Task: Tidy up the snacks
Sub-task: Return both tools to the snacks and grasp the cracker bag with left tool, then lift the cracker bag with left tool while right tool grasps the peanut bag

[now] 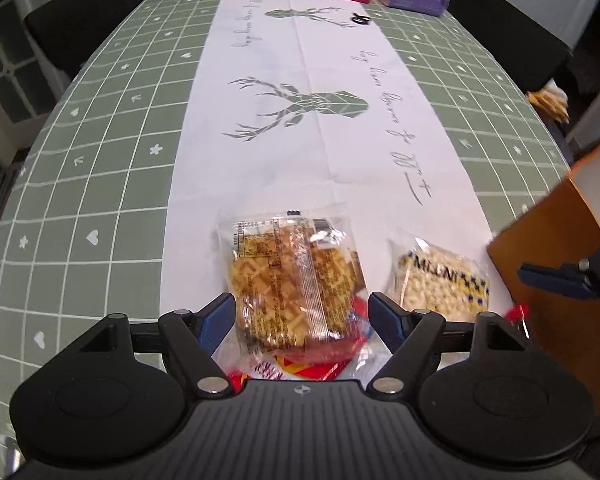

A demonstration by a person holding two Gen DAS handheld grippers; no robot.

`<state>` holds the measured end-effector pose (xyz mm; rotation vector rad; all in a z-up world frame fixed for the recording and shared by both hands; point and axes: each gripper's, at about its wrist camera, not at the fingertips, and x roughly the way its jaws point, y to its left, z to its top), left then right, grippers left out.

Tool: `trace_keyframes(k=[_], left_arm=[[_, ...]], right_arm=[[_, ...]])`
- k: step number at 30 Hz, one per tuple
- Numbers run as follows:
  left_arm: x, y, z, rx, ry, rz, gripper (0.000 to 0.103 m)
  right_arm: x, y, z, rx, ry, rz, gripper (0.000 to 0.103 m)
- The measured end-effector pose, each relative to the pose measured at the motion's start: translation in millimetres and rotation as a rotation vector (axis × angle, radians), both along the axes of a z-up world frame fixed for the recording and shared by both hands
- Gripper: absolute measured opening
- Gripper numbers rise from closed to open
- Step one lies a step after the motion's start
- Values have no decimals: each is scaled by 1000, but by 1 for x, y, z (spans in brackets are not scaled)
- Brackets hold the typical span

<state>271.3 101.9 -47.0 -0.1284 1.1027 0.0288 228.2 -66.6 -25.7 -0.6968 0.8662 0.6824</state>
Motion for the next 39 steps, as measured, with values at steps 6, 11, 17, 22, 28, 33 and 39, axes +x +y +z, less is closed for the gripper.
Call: trace_keyframes(k=[6,11,17,22,28,33,39], left_arm=[[11,-5,-11,18,-11,9,91],[20,-6,-24,49,23,22,93],[20,1,-30,21,10,20,91],[16,4,-29,7,17,-1,83],[10,8,-25,-5,12,-6,74],[5,10,-15,-28,21,-10,65],[-14,6,5,-39,-7,-17,63]], right_arm=[[11,3,-11,-24,5,13,75],[19,7,-16,-41,14,33,75],[24,16,-23,-67,16,66,85],[38,18,-33,-72,69,36,85],[48,15,-42,-54,120,-30,81],[39,18,-32,-57,66,-15,51],[26,16,-11,-24,39,-22,26]])
